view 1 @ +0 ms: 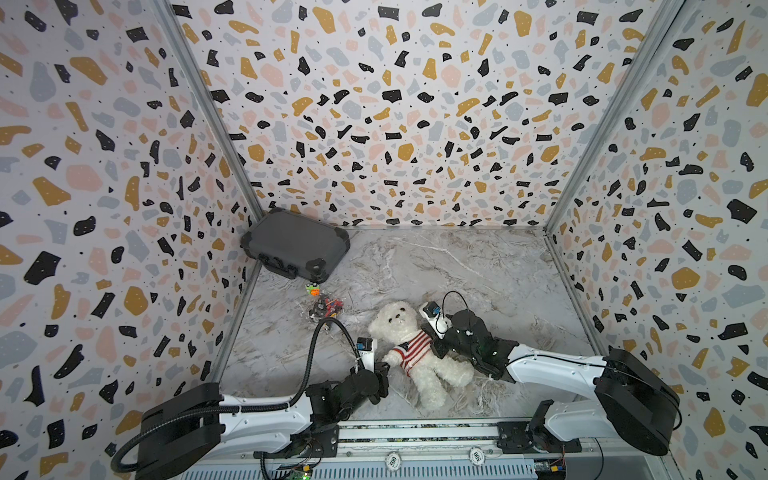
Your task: Dress the teddy bear
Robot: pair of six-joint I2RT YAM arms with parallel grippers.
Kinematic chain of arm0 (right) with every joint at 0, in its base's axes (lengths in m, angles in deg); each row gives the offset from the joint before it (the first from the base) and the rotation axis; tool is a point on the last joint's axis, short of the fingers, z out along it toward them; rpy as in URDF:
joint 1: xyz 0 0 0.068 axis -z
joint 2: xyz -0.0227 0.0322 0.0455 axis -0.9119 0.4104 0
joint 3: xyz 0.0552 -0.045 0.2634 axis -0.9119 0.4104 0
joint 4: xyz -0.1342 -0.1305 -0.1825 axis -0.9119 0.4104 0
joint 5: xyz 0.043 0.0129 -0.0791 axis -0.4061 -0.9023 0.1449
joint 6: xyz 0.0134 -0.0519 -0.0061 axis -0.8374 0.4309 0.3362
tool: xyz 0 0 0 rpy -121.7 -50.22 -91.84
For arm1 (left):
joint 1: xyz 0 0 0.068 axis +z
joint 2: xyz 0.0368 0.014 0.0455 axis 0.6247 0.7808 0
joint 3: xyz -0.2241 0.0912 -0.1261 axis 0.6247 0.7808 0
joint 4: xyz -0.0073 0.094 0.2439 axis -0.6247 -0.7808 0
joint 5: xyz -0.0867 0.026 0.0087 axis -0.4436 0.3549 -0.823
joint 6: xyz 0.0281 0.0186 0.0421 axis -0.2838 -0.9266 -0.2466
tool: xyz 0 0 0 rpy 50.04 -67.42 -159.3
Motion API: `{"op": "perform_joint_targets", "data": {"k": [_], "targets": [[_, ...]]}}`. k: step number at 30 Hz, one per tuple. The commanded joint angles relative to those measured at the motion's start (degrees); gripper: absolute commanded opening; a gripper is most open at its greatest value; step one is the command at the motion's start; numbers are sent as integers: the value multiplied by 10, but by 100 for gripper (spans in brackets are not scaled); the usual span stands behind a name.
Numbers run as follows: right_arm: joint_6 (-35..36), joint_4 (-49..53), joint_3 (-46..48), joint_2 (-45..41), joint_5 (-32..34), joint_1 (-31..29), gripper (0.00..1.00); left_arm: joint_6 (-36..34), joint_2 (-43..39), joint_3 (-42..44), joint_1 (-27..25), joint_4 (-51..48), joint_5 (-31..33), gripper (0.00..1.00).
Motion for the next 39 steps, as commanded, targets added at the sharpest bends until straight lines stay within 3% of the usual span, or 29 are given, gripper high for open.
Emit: {"op": "perform_joint_targets", "data": {"k": [1, 6, 12, 17, 31, 39], "targets": [[-9, -12, 5, -15, 32, 15, 0, 3, 0, 18, 2, -34, 26, 0], [-14, -24, 6, 5, 46, -9, 0, -2, 2, 5, 2, 13, -7, 2], [-15, -28, 8, 4, 46, -14, 0, 2, -1, -4, 1, 8, -24, 29], [-16, -33, 13, 7, 45, -14, 0, 8, -4, -12, -8, 14, -25, 42], [-20, -37, 20, 3, 43, -16, 0, 22, -9, -49, -3, 9, 52, 43], [-20, -39, 20, 4, 43, -17, 0, 19, 34, -61, 9, 47, 42, 41]]}}
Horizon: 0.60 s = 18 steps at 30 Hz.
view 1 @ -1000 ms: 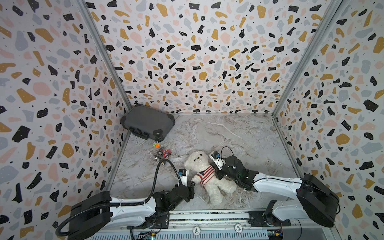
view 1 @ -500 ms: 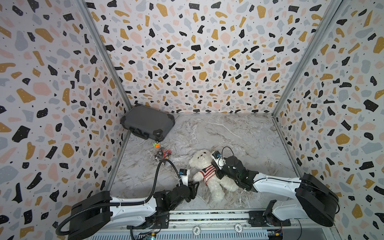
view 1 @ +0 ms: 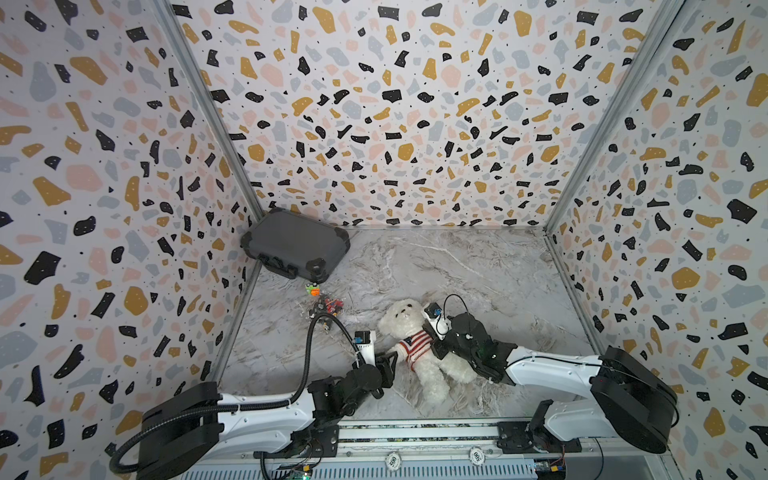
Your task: Dress the teddy bear
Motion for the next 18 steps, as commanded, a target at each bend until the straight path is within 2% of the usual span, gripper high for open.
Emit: {"op": "perform_joint_targets", "data": {"k": [1, 5, 9, 18], "targets": [[-6, -10, 4, -4, 6, -3, 0, -5, 27, -26, 5, 34, 2, 41], [-6, -11, 5, -4, 7, -4, 0, -3, 69, -36, 11, 40, -15, 32], [-6, -12, 8, -5, 10, -4, 0, -2, 77, -31, 18, 50, -30, 2], [-5, -11, 7, -7, 14, -2, 0, 8, 13, 10, 52, 18, -20, 0]]}}
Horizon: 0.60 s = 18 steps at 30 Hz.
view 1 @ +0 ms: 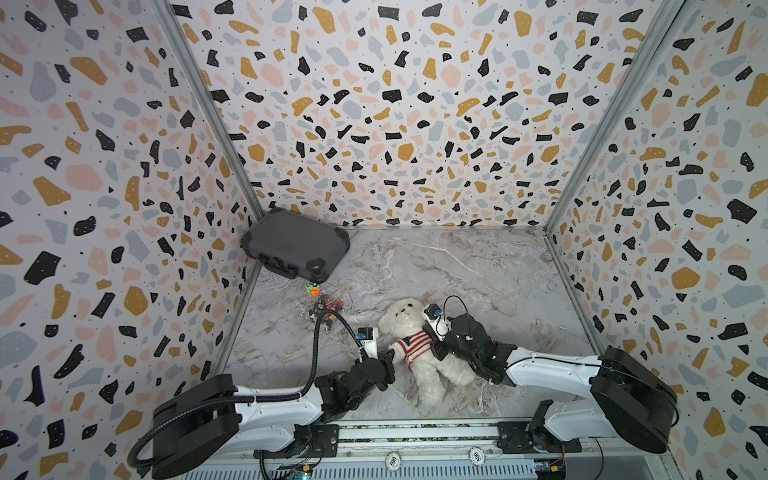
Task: Dress the teddy bear
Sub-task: 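Move both grippers to the sweater's sides near the bear's chest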
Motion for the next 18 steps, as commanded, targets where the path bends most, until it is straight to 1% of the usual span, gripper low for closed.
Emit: {"op": "perform_joint_targets", "data": {"k": [1, 5, 7, 10, 11, 15, 18], "targets": [[-5, -4, 2, -7, 11, -1, 0, -6, -24, 13, 15, -9, 10, 0], [-5, 0, -3, -7, 8, -1, 0, -33, -30, 0, 17, -20, -1, 0], [-5, 3, -5, -8, 9, -1, 0, -58, -24, -13, 17, -31, -15, 0], [-6, 8, -8, -9, 8, -1, 0, -66, -14, -28, 17, -53, -17, 0], [-6, 10, -9, -11, 7, -1, 1, -68, -15, -29, 17, -52, -17, 2], [-12, 31, -18, -29, -5, -1, 16, -78, -35, -43, 17, -84, -13, 18], [-14, 49, -19, -61, -3, -1, 29, -84, -63, -61, 17, -146, -9, 29]]}}
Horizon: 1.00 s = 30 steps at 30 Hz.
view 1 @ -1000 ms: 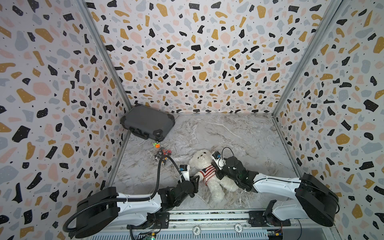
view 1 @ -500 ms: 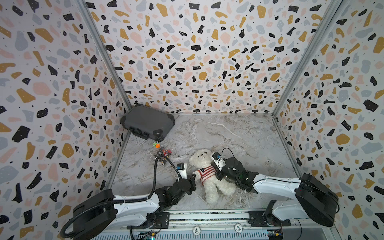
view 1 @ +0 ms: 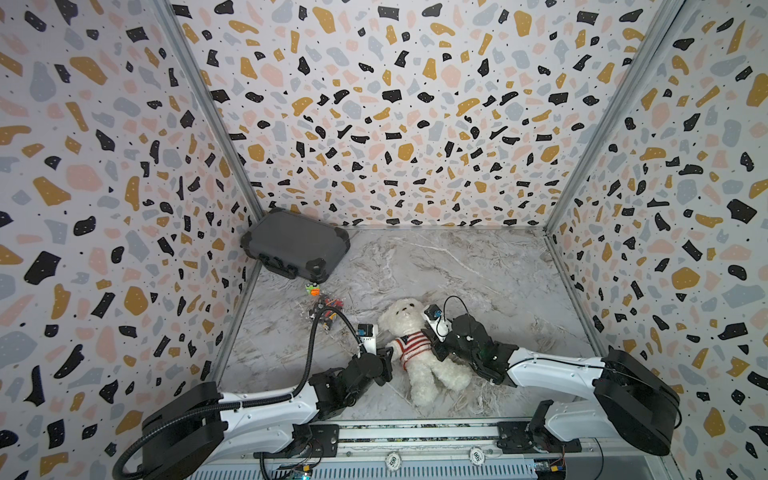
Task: Dress the teddy bear
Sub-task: 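Move both grippers to the sweater's sides near the bear's chest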
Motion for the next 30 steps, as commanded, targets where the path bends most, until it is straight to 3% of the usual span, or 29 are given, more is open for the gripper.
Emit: {"op": "perform_joint_targets", "data": {"k": [1, 5, 7, 11, 18, 30], "targets": [[-7, 33, -19, -50, -1, 2, 33, -21, -33, -31, 3, -76, 14, 33], [-7, 72, -21, -91, -27, 12, 40, -14, -67, -45, 3, -129, 25, 66], [-9, 84, -15, -104, -44, 26, 40, -14, -67, -58, 2, -125, 15, 70], [-12, 87, 3, -105, -57, 38, 39, -21, -32, -109, -25, -117, 27, 70], [-33, 82, 30, -109, -74, 37, 34, -14, 80, -151, -47, -50, -8, 57], [-77, 71, 77, -121, -93, 0, 28, 1, 151, -135, -45, 12, 13, 43]]}}
